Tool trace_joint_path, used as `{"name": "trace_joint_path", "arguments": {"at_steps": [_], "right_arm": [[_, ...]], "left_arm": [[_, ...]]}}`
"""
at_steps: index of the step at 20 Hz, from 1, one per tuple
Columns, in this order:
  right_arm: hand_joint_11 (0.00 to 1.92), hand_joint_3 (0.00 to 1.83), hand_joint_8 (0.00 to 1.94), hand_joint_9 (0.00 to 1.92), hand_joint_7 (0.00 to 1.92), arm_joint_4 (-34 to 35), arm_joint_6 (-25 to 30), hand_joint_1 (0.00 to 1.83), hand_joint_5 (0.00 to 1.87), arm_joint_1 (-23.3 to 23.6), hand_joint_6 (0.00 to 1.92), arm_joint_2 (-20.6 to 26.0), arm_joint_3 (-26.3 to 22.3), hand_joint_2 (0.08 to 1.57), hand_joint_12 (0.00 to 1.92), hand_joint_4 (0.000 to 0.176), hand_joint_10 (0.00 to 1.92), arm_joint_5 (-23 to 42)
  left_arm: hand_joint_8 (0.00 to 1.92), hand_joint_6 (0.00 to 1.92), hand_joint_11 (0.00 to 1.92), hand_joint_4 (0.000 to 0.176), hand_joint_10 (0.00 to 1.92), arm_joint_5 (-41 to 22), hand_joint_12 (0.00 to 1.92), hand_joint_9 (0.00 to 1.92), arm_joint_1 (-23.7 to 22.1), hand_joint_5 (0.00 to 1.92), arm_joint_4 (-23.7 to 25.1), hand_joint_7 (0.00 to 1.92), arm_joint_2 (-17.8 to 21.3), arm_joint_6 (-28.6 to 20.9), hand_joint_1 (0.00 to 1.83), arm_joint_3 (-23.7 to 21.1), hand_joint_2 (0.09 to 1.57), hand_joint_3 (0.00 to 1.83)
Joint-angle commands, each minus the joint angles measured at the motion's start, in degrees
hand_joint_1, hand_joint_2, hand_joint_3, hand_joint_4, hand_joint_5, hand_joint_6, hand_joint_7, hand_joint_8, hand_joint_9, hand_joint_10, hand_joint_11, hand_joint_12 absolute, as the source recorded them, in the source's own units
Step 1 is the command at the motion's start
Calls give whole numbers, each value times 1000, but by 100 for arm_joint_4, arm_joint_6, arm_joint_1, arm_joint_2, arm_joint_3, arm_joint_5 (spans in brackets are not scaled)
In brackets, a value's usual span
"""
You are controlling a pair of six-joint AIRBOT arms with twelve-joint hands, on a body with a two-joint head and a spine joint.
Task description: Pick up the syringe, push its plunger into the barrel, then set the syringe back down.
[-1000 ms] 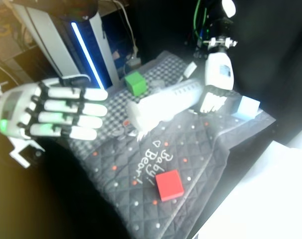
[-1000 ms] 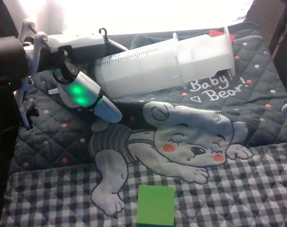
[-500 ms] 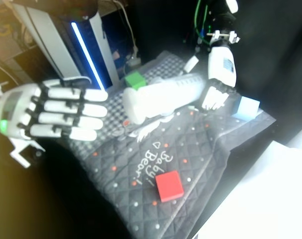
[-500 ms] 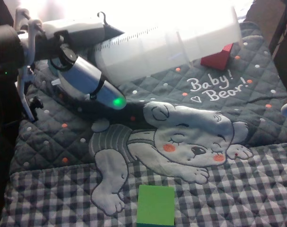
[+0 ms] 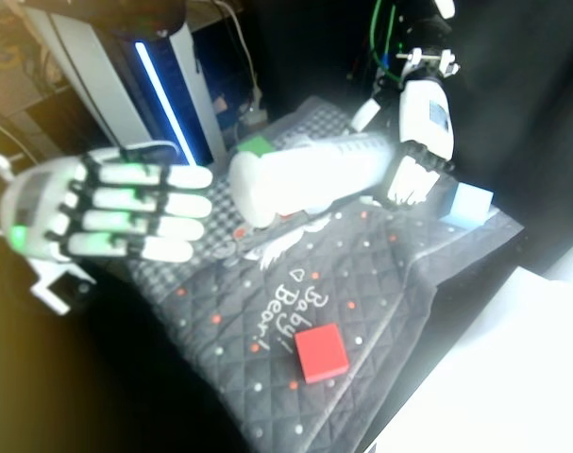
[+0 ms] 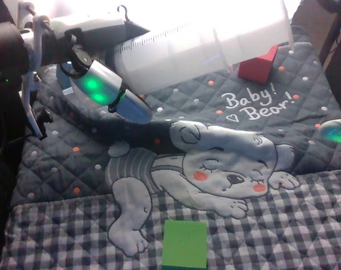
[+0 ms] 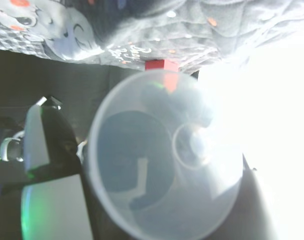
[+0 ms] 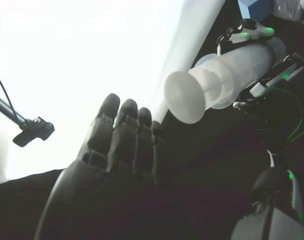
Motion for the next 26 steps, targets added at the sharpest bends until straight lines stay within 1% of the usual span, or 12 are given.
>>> {"name": "trace_joint_path", "arguments": {"at_steps": [1,3,6,10,11,12,13,15,16,22,23,26], "right_arm": [[34,4,2,198,192,88,27,236,115,88,1,-10,49,849,333,0,2,729],[10,4,0,148,157,86,27,104,101,112,0,-80,63,879,257,0,0,728],[16,0,0,131,136,84,30,160,74,142,0,-180,71,869,236,0,0,727],[40,7,2,152,142,44,135,20,98,192,7,-365,148,888,242,0,7,710],[52,3,10,169,163,34,153,95,105,201,9,-393,160,883,249,0,13,682],[63,9,14,178,179,20,155,153,103,219,7,-422,166,900,255,0,14,635],[52,5,4,162,158,-9,165,125,78,244,1,-458,183,893,248,0,6,583],[59,3,6,170,165,-44,204,131,85,275,5,-522,220,892,248,0,8,533],[56,0,8,177,174,-59,224,149,92,289,7,-546,234,876,244,0,9,516],[69,2,3,168,179,-96,328,145,105,313,2,-576,289,883,165,0,1,491],[66,17,0,156,157,-102,331,74,93,313,0,-552,294,925,161,0,0,489],[88,26,5,169,165,-136,361,23,84,313,1,-501,290,964,169,0,6,489]], "left_arm": [[1921,1921,1506,0,1921,-475,1921,1464,-147,1215,-232,1373,16,-84,1559,-14,1131,0],[1921,1921,1478,0,1921,-437,1921,1459,-209,1213,-136,1381,12,-84,1551,-33,1134,0],[1921,1921,1442,0,1921,-382,1921,1449,-313,1203,9,1390,-4,-84,1543,-47,1132,0],[1921,1921,1415,0,1921,-334,1921,1452,-352,1204,182,1396,-28,-84,1533,-47,1136,0],[1921,1921,1437,0,1921,-335,1921,1454,-364,1203,185,1386,-29,1721,1526,-46,1136,0],[1921,1921,1458,0,1921,-335,1921,1455,-384,1205,204,1379,-29,1721,1521,-47,1135,0],[1921,1921,1430,0,1921,-337,1921,1438,-404,1208,239,1370,-30,1914,1510,-47,1138,0],[1921,1921,1432,0,1921,-338,1921,1425,-427,1211,280,1364,-36,1914,1518,-46,1137,0],[1921,1921,1365,0,1921,-336,1921,1412,-442,1207,325,1368,-41,1914,1507,-46,1145,3],[1921,1921,1474,0,1921,-328,1921,1421,-428,1167,392,1333,-44,1914,1517,2,1136,0],[1921,1921,1508,0,1921,-331,1921,1453,-390,1174,383,1354,-45,1914,1502,34,1138,0],[1921,1921,1488,0,1921,-380,1921,1440,-350,1175,269,1345,-36,1914,1507,53,1143,2]]}}
